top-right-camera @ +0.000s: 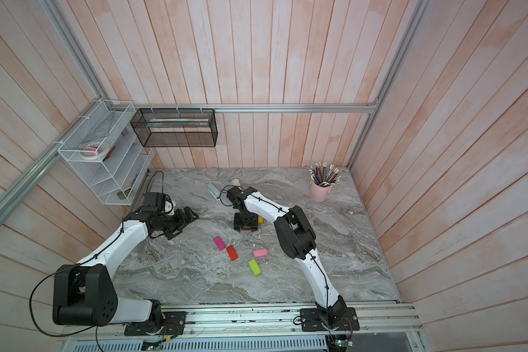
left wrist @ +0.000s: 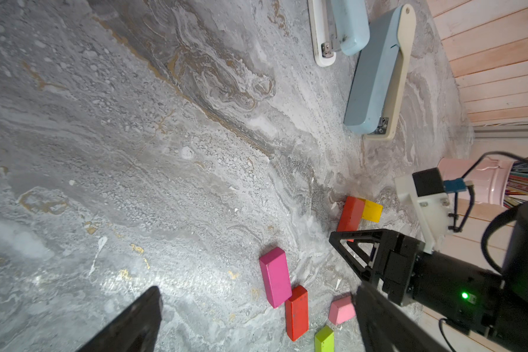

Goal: Assemble the number 6 with building blocks
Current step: Assemble the building block at the center of the board.

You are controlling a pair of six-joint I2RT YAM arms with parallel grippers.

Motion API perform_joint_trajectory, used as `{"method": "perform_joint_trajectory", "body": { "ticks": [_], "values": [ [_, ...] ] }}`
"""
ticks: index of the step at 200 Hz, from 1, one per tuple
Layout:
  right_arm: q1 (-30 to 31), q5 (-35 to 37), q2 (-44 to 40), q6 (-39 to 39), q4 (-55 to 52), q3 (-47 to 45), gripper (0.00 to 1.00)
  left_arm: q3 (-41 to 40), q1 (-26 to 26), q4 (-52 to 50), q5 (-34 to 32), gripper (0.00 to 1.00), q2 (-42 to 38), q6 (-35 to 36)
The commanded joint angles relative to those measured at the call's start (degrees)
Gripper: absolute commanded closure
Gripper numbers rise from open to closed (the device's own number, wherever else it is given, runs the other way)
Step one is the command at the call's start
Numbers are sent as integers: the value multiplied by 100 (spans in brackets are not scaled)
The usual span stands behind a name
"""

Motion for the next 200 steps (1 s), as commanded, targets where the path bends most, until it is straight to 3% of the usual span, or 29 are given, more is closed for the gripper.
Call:
{"method": "perform_joint_trajectory", "body": {
  "ticks": [1, 66, 80, 103, 200],
  "values": [
    [43, 241, -336, 56, -349, -102, 35, 53, 31, 23, 0, 0, 24, 100],
    [832, -56, -898, -441, -414, -242, 20, 76, 31, 17, 10, 0, 2, 126],
    [990, -154, -985, -561, -277, -586, 22, 81, 31, 25, 35, 0, -2, 109],
    [1184, -260, -1173, -617, -10, -1156, 34, 88, 31, 1, 58, 0, -11, 126],
    [1412, -421, -1139, -730, 367, -1502, 34, -18, 31, -78, 75, 0, -145, 240]
  ]
}}
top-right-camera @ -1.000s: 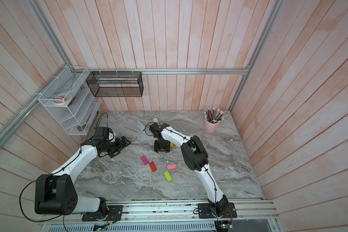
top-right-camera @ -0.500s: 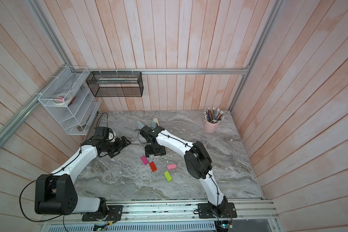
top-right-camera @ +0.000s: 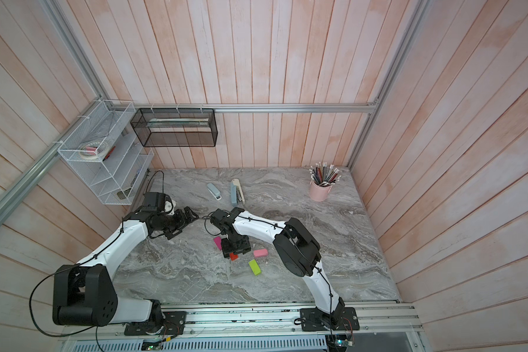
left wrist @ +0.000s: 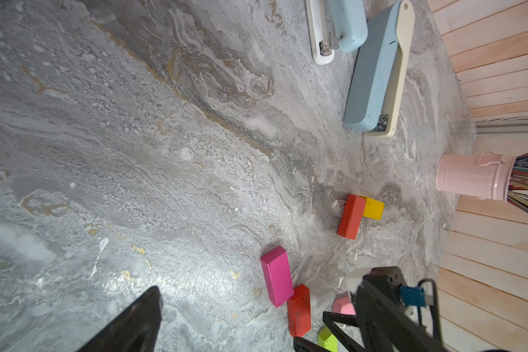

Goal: Assemble the number 6 with building blocks
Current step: Assemble the building block at the center of the board.

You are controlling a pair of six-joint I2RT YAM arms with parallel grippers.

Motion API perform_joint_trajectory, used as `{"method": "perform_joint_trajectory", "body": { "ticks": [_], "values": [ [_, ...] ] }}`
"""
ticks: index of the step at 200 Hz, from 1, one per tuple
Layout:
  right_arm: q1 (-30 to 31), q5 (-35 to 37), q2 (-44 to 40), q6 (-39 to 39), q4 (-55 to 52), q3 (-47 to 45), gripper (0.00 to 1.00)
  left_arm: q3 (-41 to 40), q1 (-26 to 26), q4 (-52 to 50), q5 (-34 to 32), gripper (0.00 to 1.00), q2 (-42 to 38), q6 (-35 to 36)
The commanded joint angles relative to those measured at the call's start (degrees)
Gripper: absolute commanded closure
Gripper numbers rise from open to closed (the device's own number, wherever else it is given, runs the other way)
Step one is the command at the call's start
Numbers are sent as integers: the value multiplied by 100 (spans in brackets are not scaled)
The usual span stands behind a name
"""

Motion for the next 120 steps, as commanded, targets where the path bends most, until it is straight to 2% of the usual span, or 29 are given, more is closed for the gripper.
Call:
{"method": "perform_joint_trajectory", "body": {
  "ticks": [1, 40, 74, 120],
  "values": [
    [64, -40, -36, -101, 12, 43, 34, -18, 31, -61, 69, 0, -120, 131],
    [64, -27, 137, -127, -11, 146, 36, 22, 37, -87, 68, 0, -110, 148],
    [73, -20, 274, -136, -43, 217, 46, 68, 39, -117, 57, 0, -102, 175],
    [73, -40, 382, -136, -52, 276, 47, 50, 74, -124, 42, 0, -101, 194]
  ]
}}
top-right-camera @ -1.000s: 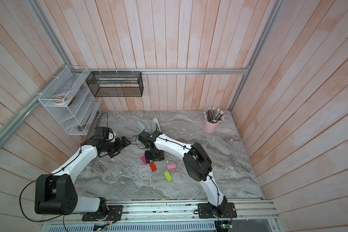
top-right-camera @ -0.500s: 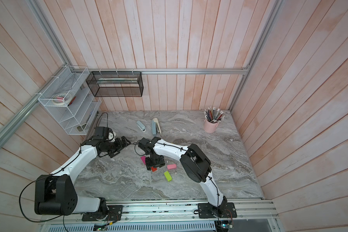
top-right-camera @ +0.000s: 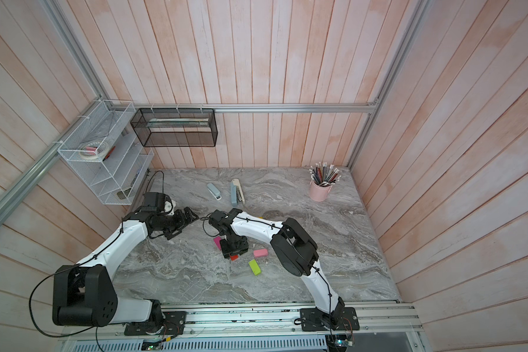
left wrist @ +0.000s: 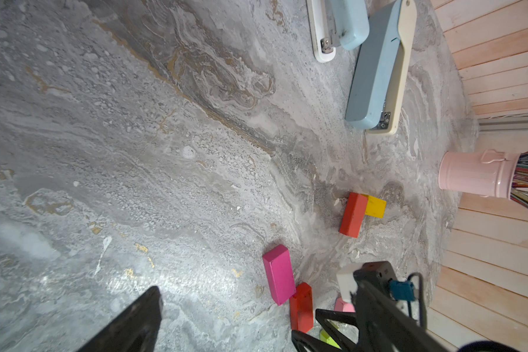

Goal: Assemble the number 6 with building blocks
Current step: Assemble the building block at the center of the board.

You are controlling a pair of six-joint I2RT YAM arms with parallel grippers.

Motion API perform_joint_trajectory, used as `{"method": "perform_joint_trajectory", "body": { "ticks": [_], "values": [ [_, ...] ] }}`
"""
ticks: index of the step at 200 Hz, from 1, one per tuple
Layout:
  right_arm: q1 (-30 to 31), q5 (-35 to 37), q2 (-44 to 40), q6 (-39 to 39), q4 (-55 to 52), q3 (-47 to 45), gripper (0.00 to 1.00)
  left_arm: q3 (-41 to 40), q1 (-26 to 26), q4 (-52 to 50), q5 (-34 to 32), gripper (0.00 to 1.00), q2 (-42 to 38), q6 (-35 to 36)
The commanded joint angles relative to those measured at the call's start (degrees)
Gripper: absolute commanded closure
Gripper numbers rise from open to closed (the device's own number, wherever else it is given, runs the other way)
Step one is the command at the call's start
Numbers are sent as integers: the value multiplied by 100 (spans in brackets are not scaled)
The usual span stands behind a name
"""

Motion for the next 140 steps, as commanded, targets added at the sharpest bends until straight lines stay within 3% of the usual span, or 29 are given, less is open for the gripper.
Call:
{"method": "perform_joint_trajectory", "body": {
  "ticks": [1, 33, 66, 140],
  "values": [
    [38, -16, 176, -45, -78, 173, 47, 47, 52, -76, 41, 0, -99, 128],
    [48, 36, 242, -61, -146, 174, 48, 18, 62, -76, 46, 0, -126, 131],
    [46, 116, 294, -54, -200, 224, 68, 16, 79, -85, 39, 0, -134, 140],
    [-204, 297, -165, 522, -189, -69, 68, 43, 88, -62, 99, 0, -117, 131]
  ]
}}
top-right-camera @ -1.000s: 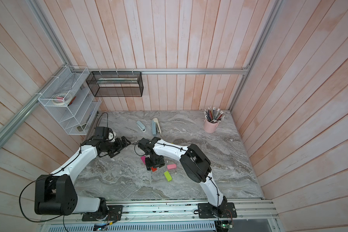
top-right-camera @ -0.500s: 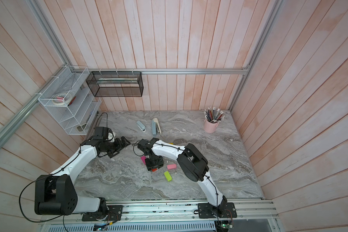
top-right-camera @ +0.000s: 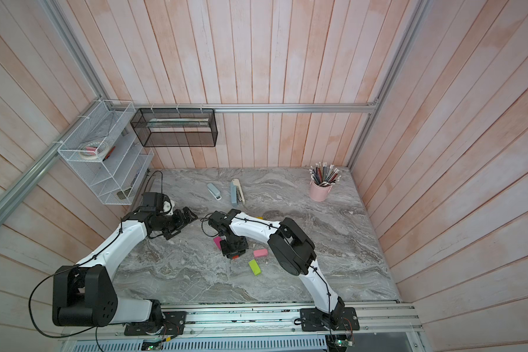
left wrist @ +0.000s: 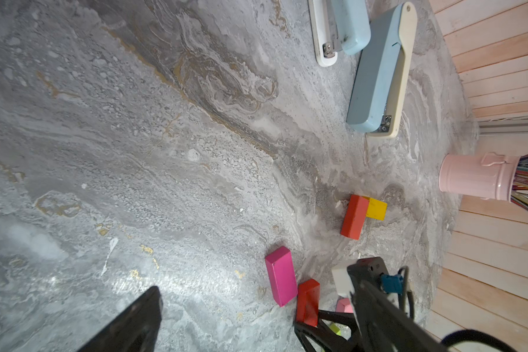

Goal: Assemble the number 6 with building blocks
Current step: Assemble the building block at the center of the board.

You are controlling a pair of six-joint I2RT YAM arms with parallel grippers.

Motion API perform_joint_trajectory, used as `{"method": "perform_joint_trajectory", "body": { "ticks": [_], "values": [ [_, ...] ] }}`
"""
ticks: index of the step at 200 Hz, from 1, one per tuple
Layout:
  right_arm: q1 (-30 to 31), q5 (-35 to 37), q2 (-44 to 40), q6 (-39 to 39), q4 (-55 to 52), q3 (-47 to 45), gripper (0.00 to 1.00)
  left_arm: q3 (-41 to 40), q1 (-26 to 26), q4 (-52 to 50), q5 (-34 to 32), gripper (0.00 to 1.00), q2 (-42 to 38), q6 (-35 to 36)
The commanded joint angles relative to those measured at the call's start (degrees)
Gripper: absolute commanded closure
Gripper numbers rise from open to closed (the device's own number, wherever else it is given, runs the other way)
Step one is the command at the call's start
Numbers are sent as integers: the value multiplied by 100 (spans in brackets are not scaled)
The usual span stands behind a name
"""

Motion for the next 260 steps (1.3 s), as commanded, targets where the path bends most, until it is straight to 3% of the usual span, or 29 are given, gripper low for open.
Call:
{"method": "perform_joint_trajectory", "body": {
  "ticks": [1, 66, 260],
  "values": [
    [-191, 170, -291, 367, -96, -173, 68, 43, 29, -63, 100, 0, -104, 94],
    [-581, -64, -572, 835, 32, -331, 68, 113, 29, -109, 33, 0, -108, 102],
    [-945, -50, -197, 797, -14, -130, 69, 183, 25, -196, 22, 0, -146, 77]
  ]
}}
